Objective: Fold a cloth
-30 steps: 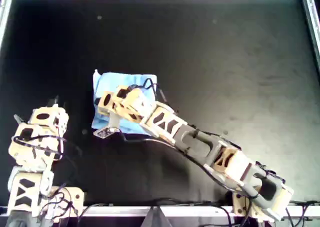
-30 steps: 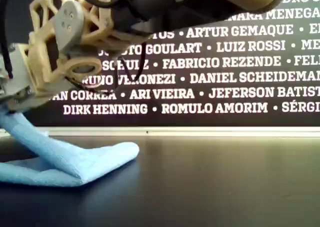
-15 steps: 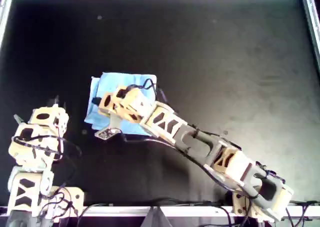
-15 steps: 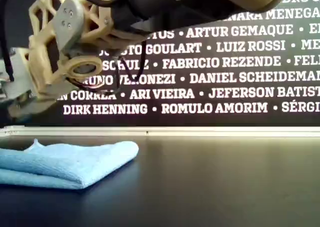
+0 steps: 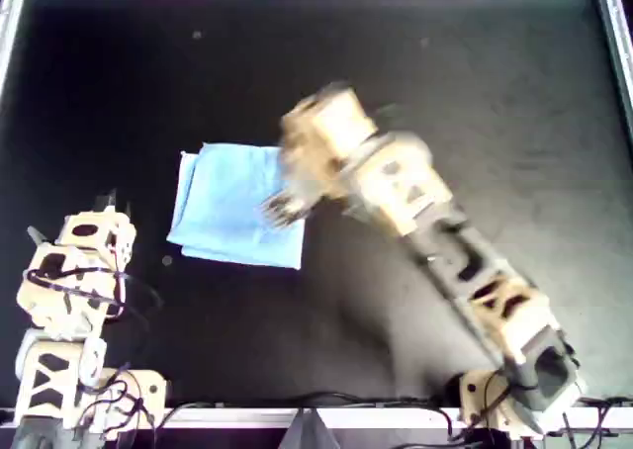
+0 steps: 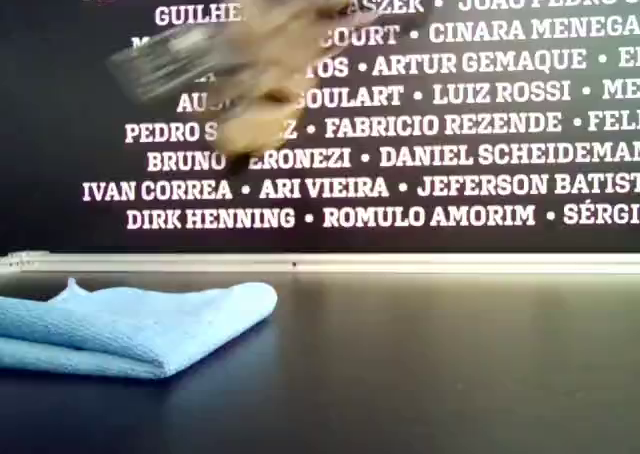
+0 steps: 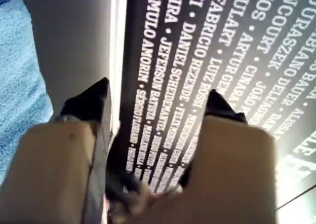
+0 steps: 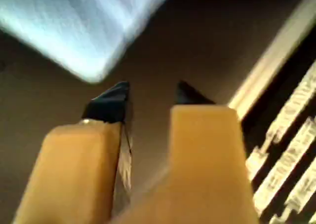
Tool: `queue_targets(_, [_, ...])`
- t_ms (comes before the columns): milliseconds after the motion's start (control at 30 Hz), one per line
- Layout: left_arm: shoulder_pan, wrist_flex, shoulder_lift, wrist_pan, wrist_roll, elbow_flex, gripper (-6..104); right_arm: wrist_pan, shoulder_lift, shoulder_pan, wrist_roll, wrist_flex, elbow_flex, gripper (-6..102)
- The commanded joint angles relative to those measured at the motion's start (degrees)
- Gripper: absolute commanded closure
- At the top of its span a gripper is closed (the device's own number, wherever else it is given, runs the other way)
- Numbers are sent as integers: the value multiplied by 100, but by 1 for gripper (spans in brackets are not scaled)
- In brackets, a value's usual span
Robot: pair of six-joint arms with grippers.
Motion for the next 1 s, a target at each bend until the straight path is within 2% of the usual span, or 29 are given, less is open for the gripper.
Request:
queue_targets(0, [97,-114,70,-35,18,-325,30,-62,1274,-510,26,176,-448,82])
queue_targets(67, [114,-114,70,-35,18,-316,30,-62,1600,-747,35,237,-343,90])
queue_targets(167, [70,-114,70,-35,18,-316,30,-62,1881,-923,44,422,-299,97])
queue_targets(400, [141,-114,70,-35,18,-316,30,-44,2417,-1028,53,1257,-53,97])
queue_targets(600, [149,-62,70,-62,18,-246,31,-53,4649,-1020,62,1248,1793,97])
queue_targets(667, [158,-62,70,-237,18,-149,31,44,5730,-1046,88,1204,2883,97])
queue_targets(767, [149,-62,70,-668,18,-176,31,44,7400,-1354,97,1072,4474,97])
queue_targets(833, [141,-62,70,-923,18,-185,31,53,8376,-1679,0,686,5449,97])
queue_targets(967, [88,-62,70,-1169,18,-193,30,53,10266,-2602,-9,-527,7242,97])
